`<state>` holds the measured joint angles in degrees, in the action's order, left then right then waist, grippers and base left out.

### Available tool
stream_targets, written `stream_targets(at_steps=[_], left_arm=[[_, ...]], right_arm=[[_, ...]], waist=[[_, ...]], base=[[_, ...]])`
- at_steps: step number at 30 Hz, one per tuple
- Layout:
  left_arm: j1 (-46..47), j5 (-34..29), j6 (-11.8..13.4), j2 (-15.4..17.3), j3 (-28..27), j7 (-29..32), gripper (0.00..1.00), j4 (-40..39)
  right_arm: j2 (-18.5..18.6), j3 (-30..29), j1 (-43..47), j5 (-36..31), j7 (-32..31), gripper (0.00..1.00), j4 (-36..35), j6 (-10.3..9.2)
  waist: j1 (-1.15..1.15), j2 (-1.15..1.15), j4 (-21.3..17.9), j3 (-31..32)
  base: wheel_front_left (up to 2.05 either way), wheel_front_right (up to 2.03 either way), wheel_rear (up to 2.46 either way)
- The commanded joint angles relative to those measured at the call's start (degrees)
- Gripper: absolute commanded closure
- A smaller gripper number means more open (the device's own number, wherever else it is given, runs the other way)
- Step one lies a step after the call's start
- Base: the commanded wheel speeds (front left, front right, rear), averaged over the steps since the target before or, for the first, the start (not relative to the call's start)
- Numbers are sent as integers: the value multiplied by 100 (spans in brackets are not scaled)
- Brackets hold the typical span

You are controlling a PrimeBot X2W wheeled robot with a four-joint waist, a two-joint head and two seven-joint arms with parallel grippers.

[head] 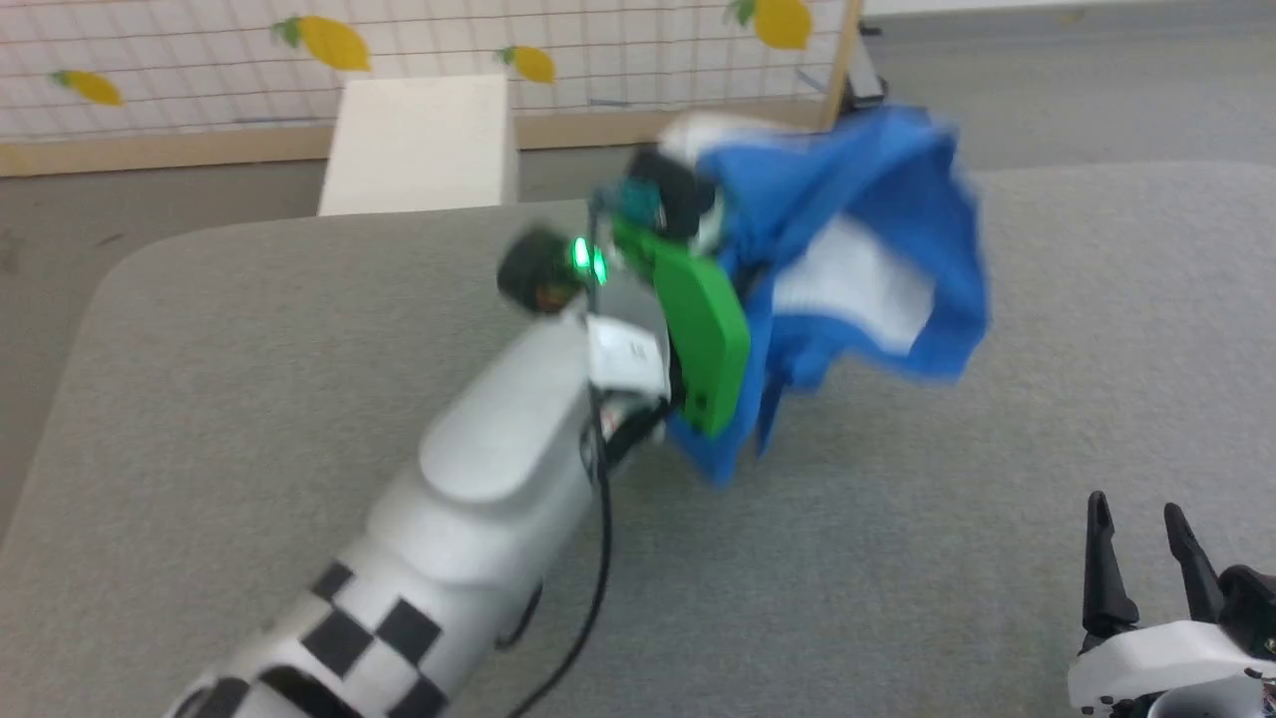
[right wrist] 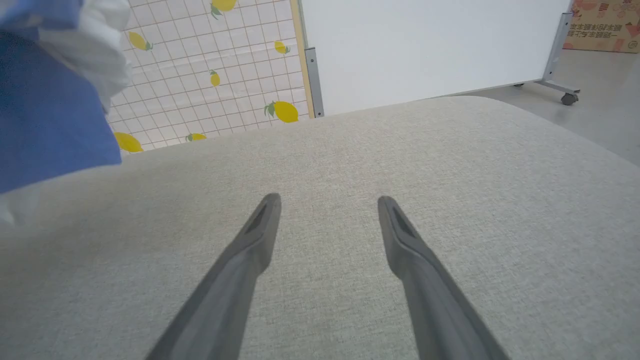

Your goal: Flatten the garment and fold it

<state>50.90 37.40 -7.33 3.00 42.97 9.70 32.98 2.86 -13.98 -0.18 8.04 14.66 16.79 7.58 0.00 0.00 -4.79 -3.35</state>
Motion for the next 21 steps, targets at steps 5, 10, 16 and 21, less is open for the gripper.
stream_targets(at_steps=[5, 10, 16, 21], left_arm=[[-736, 319, -15, -8, 819, 421, 100, 635], [-1152, 869, -15, -10, 1474, 1044, 100, 934], [-982, 1720, -15, -11, 1175, 1167, 0, 775], [-651, 2296, 14, 48, 525, 1002, 0, 416]], right_arm=[[1, -22, 75, 35, 33, 0, -41, -9], [1, -22, 91, 88, 33, 0, -40, -9], [1, 11, 82, 76, 33, 0, -36, -9], [1, 18, 120, 48, 33, 0, -33, -9]], waist=[[0, 0, -558, -301], [0, 0, -512, -310], [0, 0, -267, -164], [0, 0, 16, 37]], base=[[0, 0, 0], [0, 0, 0], [0, 0, 0], [0, 0, 0]])
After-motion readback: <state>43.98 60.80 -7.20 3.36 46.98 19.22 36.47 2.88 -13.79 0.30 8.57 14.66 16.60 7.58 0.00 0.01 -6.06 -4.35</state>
